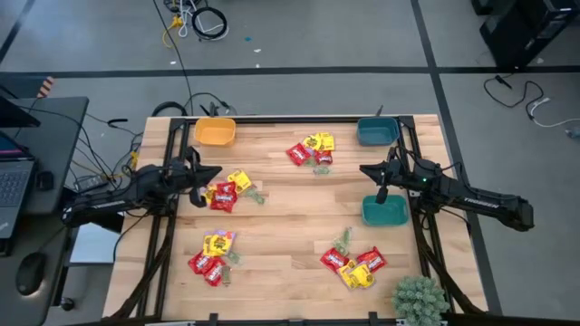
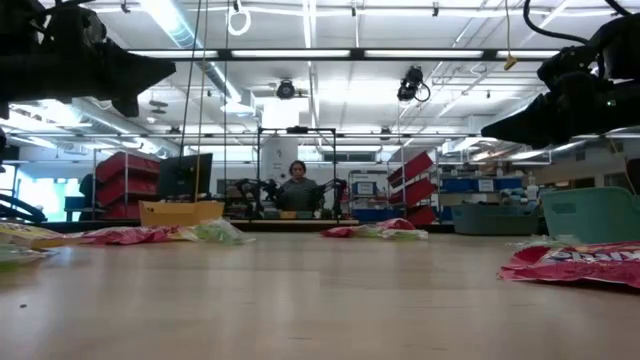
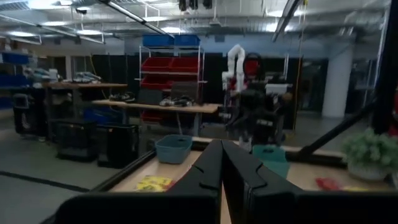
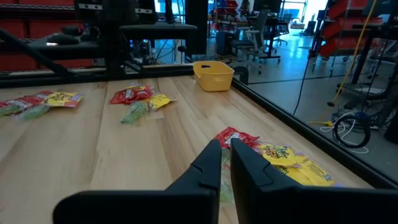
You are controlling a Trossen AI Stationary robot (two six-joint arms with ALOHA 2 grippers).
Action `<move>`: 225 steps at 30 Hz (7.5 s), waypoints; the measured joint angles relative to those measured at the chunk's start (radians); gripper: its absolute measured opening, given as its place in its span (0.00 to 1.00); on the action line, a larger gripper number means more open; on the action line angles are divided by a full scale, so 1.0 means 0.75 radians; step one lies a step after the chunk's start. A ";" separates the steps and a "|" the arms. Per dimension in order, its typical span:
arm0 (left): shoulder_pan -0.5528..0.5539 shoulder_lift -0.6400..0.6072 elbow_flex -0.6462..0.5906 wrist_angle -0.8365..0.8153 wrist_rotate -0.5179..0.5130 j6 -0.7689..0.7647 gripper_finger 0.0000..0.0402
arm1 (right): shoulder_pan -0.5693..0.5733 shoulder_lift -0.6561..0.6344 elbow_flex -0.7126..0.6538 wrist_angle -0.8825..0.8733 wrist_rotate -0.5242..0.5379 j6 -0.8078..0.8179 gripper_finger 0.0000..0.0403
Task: Sort candy
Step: Put the red candy into the yellow bin
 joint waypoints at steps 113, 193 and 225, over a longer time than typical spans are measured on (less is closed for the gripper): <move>-0.030 1.803 0.816 -1.364 0.108 -0.290 0.38 | 0.000 0.000 0.000 0.004 0.001 0.000 0.06; 1.096 2.093 1.442 -1.309 -0.019 0.079 0.12 | 0.000 0.000 0.000 0.006 0.000 0.000 0.06; 0.201 1.875 1.352 -1.583 -0.026 -0.094 0.03 | 0.000 0.000 0.000 0.006 0.001 0.000 0.06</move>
